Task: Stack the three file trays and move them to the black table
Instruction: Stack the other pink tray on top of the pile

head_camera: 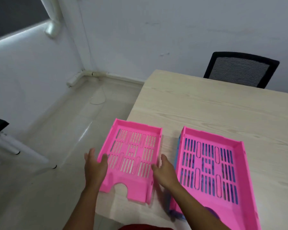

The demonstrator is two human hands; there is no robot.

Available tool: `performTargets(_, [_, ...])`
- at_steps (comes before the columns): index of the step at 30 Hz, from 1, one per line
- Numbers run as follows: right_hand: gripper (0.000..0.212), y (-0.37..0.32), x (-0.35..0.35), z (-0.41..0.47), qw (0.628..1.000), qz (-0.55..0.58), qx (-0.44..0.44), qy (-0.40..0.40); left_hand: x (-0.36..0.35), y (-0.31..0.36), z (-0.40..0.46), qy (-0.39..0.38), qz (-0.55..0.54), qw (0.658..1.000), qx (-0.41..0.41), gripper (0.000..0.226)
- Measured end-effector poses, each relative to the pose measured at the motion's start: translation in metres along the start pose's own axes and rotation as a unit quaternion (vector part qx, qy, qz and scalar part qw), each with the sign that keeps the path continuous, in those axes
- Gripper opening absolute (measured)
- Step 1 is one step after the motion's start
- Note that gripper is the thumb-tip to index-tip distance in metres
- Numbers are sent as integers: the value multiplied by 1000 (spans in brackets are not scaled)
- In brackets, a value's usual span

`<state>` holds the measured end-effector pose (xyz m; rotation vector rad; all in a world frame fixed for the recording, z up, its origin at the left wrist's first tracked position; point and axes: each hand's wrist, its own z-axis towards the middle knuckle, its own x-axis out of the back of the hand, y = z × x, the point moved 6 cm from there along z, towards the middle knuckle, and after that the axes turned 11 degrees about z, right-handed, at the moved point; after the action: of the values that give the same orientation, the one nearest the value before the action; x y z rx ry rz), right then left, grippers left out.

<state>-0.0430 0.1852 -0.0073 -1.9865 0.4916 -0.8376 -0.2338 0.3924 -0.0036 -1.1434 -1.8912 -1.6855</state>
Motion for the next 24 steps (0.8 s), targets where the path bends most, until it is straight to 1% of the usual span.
performTargets(2, [24, 15, -13, 3, 998, -35, -53, -14, -6, -19, 8, -46, 23, 998, 35, 60])
performTargets(4, [25, 24, -22, 5, 997, -26, -75, -14, -11, -28, 12, -76, 38, 996, 27, 47])
performTargets(6, [24, 21, -23, 5, 998, -4, -52, 22, -7, -28, 15, -64, 36, 997, -3, 29])
performTargets(9, [24, -3, -12, 4, 996, 26, 27, 83, 9, -21, 15, -11, 8, 999, -36, 20])
performTargets(12, [31, -33, 10, 3, 987, 65, 80, 123, 27, -5, 11, 34, -67, 995, -60, 20])
performTargets(15, [43, -43, 51, -5, 973, 155, 90, 146, 36, 16, 6, 35, -199, 977, -75, 16])
performTargets(17, [51, -36, 82, -10, 964, 214, 64, 142, 28, 38, -2, 8, -269, 959, -93, 13])
performTargets(18, [54, -32, 94, -12, 964, 227, 47, 129, 18, 52, -8, -19, -287, 952, -101, 16])
performTargets(20, [54, -25, 112, -15, 967, 227, 32, 112, -9, 80, -25, -90, -283, 948, -114, 33])
performTargets(21, [53, -21, 123, -17, 966, 225, 29, 123, -23, 90, -33, -123, -277, 946, -115, 41])
performTargets(24, [52, 3, 165, -31, 958, 237, 23, 158, -57, 116, -61, -216, -284, 924, -140, 51])
